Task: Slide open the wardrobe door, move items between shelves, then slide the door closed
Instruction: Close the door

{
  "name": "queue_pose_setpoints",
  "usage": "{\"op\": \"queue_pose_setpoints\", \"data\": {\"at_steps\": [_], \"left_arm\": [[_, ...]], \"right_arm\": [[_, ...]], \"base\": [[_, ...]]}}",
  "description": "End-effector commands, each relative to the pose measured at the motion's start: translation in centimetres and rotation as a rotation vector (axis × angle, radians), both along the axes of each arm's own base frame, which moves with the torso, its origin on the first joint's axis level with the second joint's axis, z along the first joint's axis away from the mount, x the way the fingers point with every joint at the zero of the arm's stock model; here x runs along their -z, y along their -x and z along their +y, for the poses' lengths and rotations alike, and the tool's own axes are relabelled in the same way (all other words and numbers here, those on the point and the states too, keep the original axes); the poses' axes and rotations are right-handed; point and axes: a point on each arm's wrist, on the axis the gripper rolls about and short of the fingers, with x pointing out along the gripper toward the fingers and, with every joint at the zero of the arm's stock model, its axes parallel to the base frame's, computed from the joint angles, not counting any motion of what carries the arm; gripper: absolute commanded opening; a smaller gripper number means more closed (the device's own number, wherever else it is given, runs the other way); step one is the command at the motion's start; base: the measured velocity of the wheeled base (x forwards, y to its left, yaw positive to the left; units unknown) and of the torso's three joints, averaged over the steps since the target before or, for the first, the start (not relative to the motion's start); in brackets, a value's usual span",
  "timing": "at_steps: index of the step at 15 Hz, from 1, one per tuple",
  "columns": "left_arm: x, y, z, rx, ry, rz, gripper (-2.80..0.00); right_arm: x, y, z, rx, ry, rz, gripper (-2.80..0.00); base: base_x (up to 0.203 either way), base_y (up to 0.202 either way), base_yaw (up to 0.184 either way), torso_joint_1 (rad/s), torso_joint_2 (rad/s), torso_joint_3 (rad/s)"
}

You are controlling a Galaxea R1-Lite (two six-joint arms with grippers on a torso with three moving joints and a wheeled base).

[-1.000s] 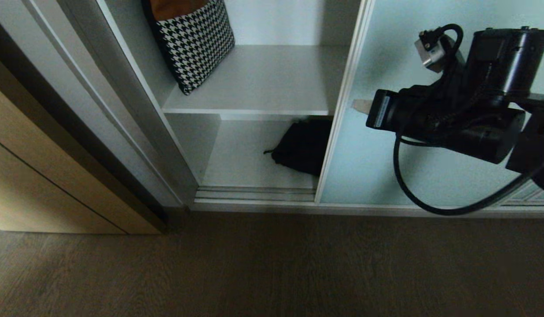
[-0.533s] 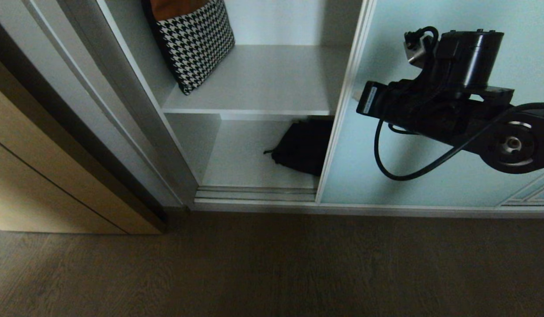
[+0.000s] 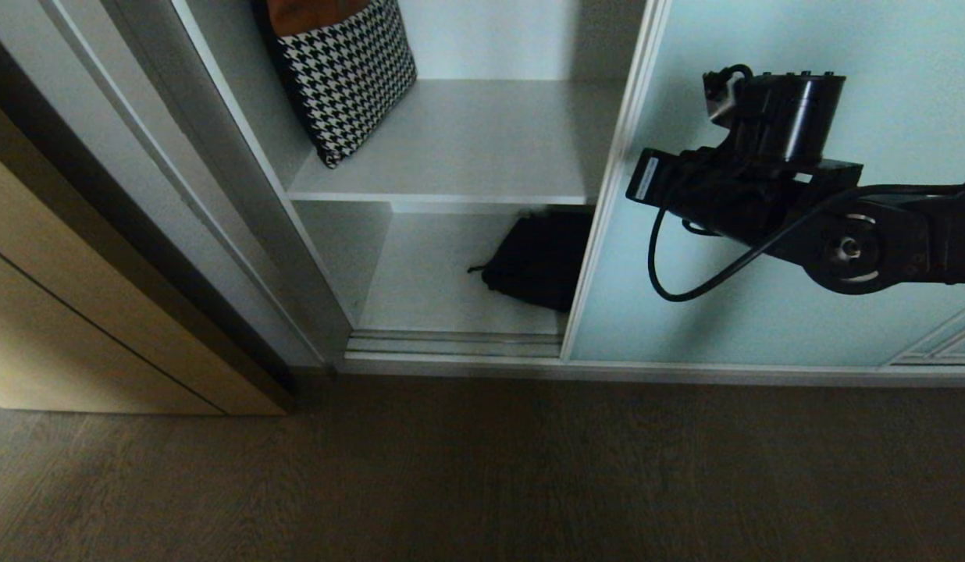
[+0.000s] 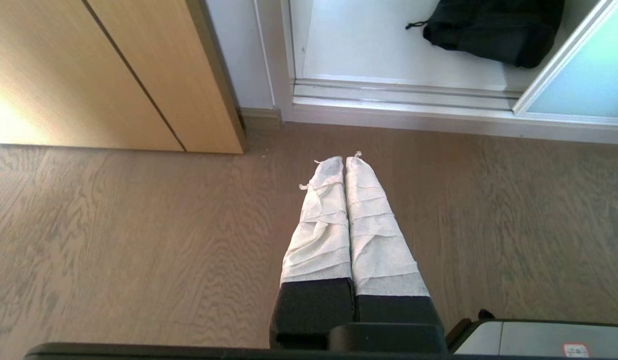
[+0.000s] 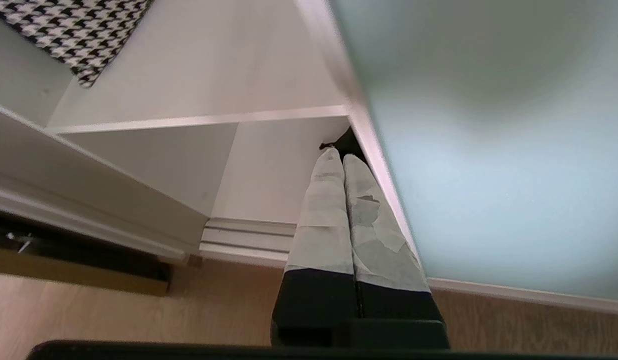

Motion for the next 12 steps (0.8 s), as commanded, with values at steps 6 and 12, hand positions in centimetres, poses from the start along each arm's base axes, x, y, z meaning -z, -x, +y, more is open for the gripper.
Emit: {"op": "queue_pose_setpoints", "data": {"at_steps": [6,12], "left_arm": [[0.0,0.0,0.0,0.0,0.0,0.001,-2.8],[0.0,0.0,0.0,0.0,0.0,0.001,-2.8]], "right_arm": [[-0.3,-1.9,0.1,0.018,-0.002,-0.034,-2.8],[0.4,-3.2,-0.8,0.047,-0.006,-0.025,-2.8]], "base": [[0.0,0.0,0.0,0.0,0.0,0.0],[0.0,0.0,0.0,0.0,0.0,0.0]]}}
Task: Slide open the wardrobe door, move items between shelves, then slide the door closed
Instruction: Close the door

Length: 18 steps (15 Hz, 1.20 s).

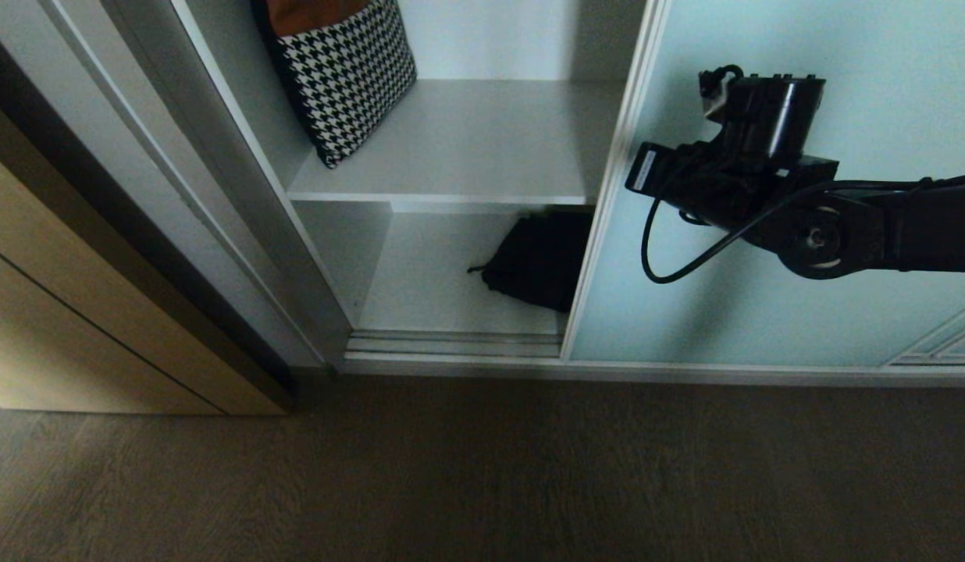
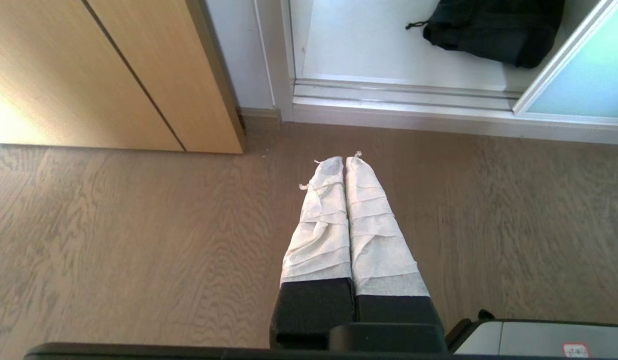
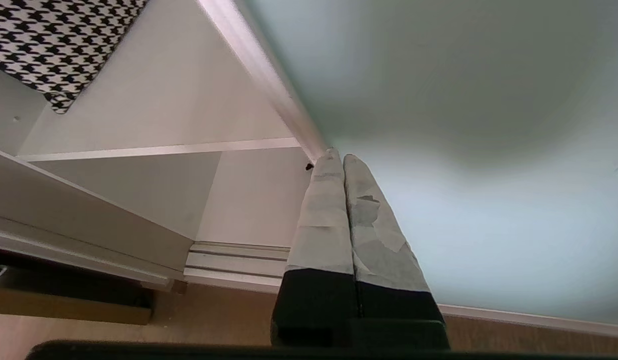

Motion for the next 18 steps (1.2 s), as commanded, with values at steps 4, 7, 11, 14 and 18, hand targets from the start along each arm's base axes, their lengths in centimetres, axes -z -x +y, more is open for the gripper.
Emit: {"op": "queue_pose_setpoints", "data": {"at_steps": [4,7,11,14,18], "left_arm": [[0.0,0.0,0.0,0.0,0.0,0.001,-2.8],[0.0,0.0,0.0,0.0,0.0,0.001,-2.8],[0.0,0.0,0.0,0.0,0.0,0.001,-2.8],[0.0,0.0,0.0,0.0,0.0,0.001,-2.8],[0.0,0.0,0.0,0.0,0.0,0.001,-2.8]], "right_arm": [[0.7,-1.2,0.1,0.008,-0.003,0.004,-2.8],[0.9,-1.6,0.3,0.007,-0.003,0.003,-2.8],[0.9,-2.1,0.7,0.002,0.003,-0.007,-2.8],[0.9,-2.7,1.7,-0.014,-0.001,-0.022,-2.8],[1.4,-1.8,4.9,-0.088,0.005,-0.006,-2.8]], "base": [[0.0,0.0,0.0,0.0,0.0,0.0],[0.0,0.0,0.0,0.0,0.0,0.0],[0.0,0.0,0.0,0.0,0.0,0.0],[0.0,0.0,0.0,0.0,0.0,0.0],[0.0,0.0,0.0,0.0,0.0,0.0]]}}
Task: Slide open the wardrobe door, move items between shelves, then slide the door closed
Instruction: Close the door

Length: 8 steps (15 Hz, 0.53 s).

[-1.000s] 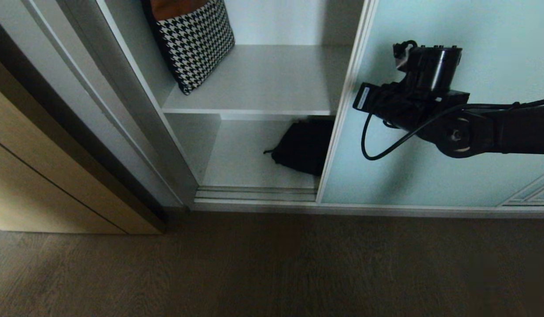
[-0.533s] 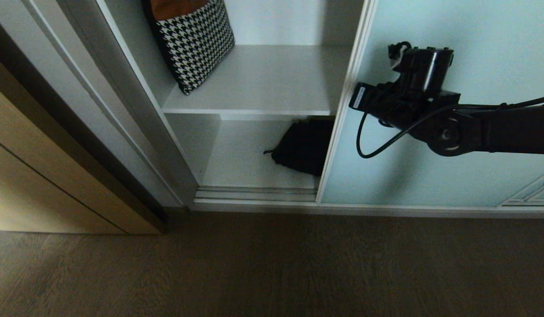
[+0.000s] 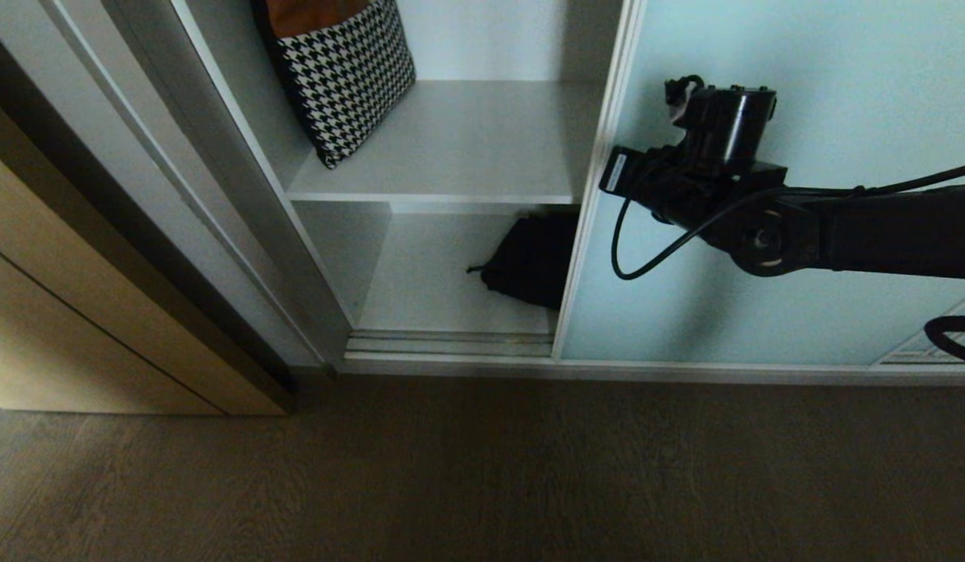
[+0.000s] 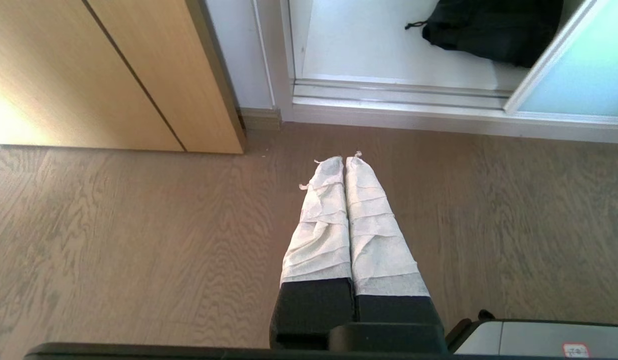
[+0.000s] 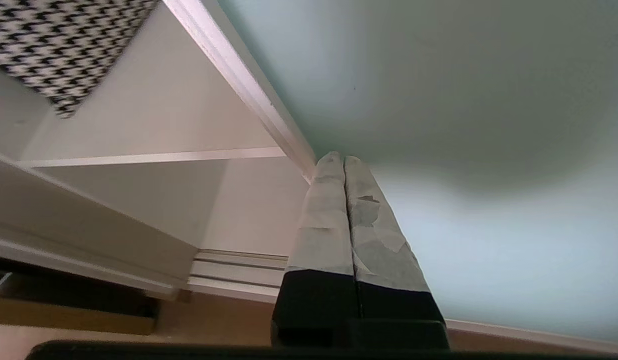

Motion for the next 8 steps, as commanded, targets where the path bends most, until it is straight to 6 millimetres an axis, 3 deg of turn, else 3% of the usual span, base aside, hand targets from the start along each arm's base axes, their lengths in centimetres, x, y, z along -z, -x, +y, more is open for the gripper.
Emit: {"op": "queue_pose_setpoints", "data": {"at_steps": [1,8], "left_arm": [[0.0,0.0,0.0,0.0,0.0,0.001,-2.8],[0.0,0.0,0.0,0.0,0.0,0.001,-2.8]], "right_arm": [[0.7,0.7,2.6,-0.062,0.008,0.015,-2.8],[0.6,4.3,10.2,-0.231,0.094,-0.052,-2.8]], "base": [[0.0,0.0,0.0,0.0,0.0,0.0],[0.0,0.0,0.0,0.0,0.0,0.0]]}}
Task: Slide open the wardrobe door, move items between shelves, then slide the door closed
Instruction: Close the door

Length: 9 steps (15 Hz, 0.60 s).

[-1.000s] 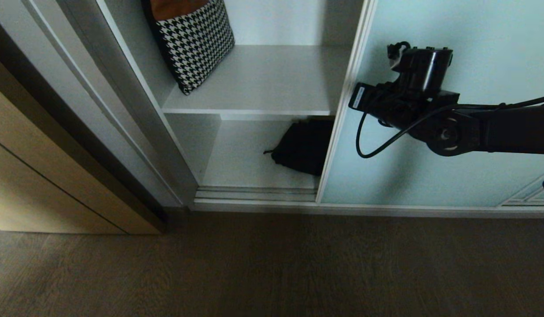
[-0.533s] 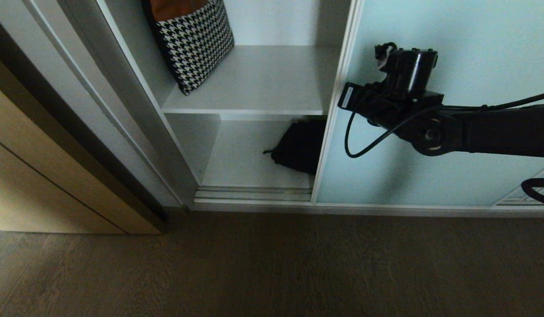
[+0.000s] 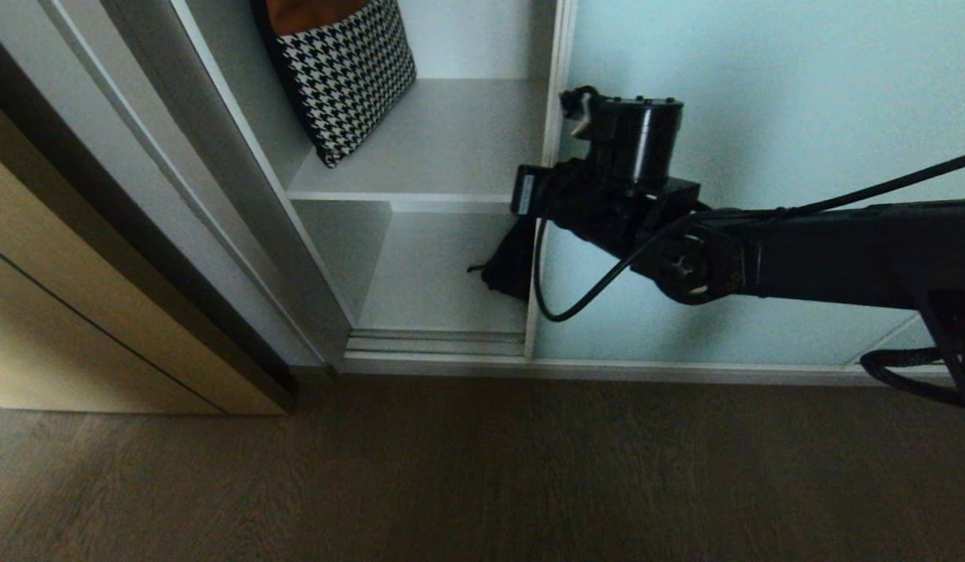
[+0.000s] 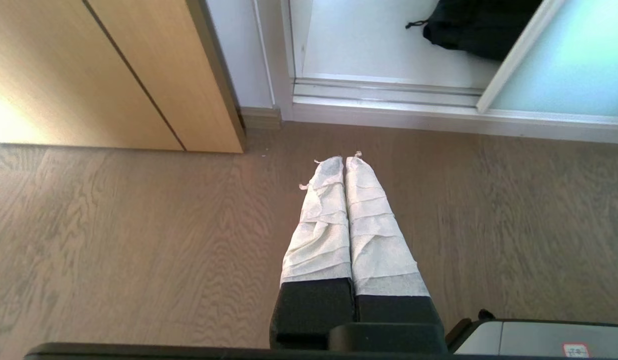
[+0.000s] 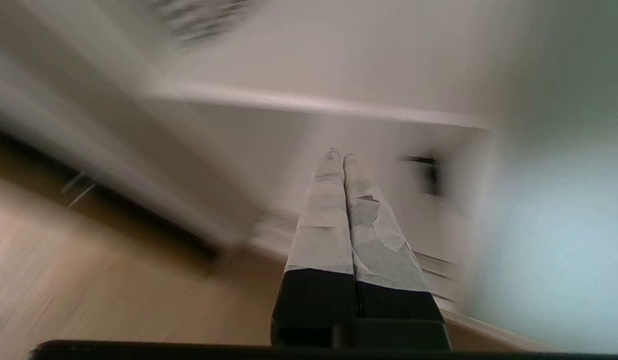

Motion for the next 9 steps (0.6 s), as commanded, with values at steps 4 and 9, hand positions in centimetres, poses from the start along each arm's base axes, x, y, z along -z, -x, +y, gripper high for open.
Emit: {"op": "queue_pose_setpoints", "data": {"at_steps": [4,9], "left_arm": [[0.0,0.0,0.0,0.0,0.0,0.001,-2.8],[0.0,0.0,0.0,0.0,0.0,0.001,-2.8]], "right_arm": [[-1.6,4.4,0.8,-0.059,0.0,-0.005,-2.8],[-4.9,9.8,-5.0,-0.019,-0.05,-0.071,-2.8]], "base": [[0.0,0.0,0.0,0.0,0.0,0.0],[0.0,0.0,0.0,0.0,0.0,0.0]]}}
